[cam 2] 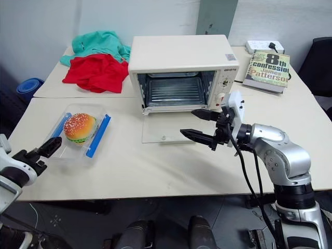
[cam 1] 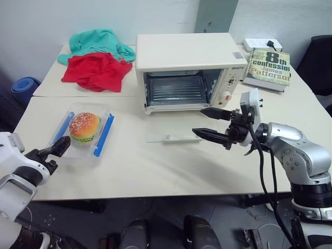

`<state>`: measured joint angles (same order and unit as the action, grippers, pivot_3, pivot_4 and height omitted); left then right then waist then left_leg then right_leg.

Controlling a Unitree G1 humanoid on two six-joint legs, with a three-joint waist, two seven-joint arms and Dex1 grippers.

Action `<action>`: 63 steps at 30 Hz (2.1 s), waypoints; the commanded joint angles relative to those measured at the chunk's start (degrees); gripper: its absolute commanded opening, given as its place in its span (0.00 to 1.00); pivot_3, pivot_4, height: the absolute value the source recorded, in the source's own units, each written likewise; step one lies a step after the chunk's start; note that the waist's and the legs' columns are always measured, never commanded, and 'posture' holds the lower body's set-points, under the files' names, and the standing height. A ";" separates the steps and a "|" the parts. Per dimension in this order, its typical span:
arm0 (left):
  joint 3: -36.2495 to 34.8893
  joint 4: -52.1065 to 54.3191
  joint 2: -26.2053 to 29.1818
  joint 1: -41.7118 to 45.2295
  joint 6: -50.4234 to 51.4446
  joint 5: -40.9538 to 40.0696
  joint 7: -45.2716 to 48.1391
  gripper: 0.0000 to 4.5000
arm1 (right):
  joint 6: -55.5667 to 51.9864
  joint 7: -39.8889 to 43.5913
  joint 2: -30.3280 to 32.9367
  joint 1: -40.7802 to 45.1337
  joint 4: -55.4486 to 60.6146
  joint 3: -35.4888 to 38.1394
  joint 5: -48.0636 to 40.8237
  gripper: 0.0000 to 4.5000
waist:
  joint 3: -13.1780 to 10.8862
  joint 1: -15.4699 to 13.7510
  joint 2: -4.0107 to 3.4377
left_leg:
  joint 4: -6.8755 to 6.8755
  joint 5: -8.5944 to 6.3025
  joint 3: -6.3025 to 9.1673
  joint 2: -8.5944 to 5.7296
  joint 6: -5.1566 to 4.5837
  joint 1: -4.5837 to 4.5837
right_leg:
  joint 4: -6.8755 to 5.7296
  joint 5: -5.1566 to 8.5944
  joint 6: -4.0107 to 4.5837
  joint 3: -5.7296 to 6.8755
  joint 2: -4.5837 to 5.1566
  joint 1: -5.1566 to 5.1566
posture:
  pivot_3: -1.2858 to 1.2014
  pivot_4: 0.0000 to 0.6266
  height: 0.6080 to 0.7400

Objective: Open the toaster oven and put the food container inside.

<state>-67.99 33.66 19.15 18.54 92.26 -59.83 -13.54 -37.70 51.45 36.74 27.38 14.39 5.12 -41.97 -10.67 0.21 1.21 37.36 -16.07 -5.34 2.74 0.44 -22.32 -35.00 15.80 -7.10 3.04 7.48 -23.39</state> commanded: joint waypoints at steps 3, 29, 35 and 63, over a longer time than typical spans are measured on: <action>-4.05 -5.39 7.13 -6.97 0.24 -17.63 -12.64 0.99 | -0.05 -0.81 0.39 -1.32 3.51 2.33 -1.45 1.00 | -0.01 0.51 0.18 | -0.05 -0.10 -0.04 0.05 0.05 0.00 | 0.02 0.00 0.00 -0.04 -0.01 -0.06 | 0.52 0.24 1.00; 27.29 -2.01 25.21 -35.60 -50.91 -53.17 -43.39 0.99 | 0.34 -1.80 -1.18 -3.08 4.81 2.43 -1.18 1.00 | -0.05 -0.05 0.11 | -0.27 -0.39 -0.35 0.54 0.19 -0.06 | 0.59 0.55 1.45 1.36 0.44 -0.14 | 0.52 0.24 1.00; 25.54 -3.37 23.25 -32.98 -51.46 -53.17 -38.88 0.99 | 0.77 -2.69 -1.23 -3.81 5.54 2.99 -1.29 1.00 | -0.06 -0.09 0.10 | -0.27 -0.47 -0.46 0.83 0.22 -0.06 | 0.68 0.56 1.47 1.35 0.19 -0.15 | 0.52 0.24 1.00; 38.34 -19.64 18.28 -5.71 -48.55 -53.17 -66.23 0.24 | -1.55 4.84 7.80 -2.61 14.68 4.11 -8.30 1.00 | -0.06 -0.44 0.12 | -0.23 -0.47 -0.48 0.84 0.46 -0.02 | 0.54 0.19 0.81 1.38 -0.19 -0.18 | 0.52 0.24 1.00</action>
<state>-28.98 14.64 37.07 12.70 43.20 -112.75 -78.46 -39.30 55.80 43.48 24.15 26.93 7.31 -48.95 -10.72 -0.23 1.32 37.15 -16.54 -5.83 3.57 0.91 -22.34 -34.47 16.00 -6.30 4.41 7.30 -23.57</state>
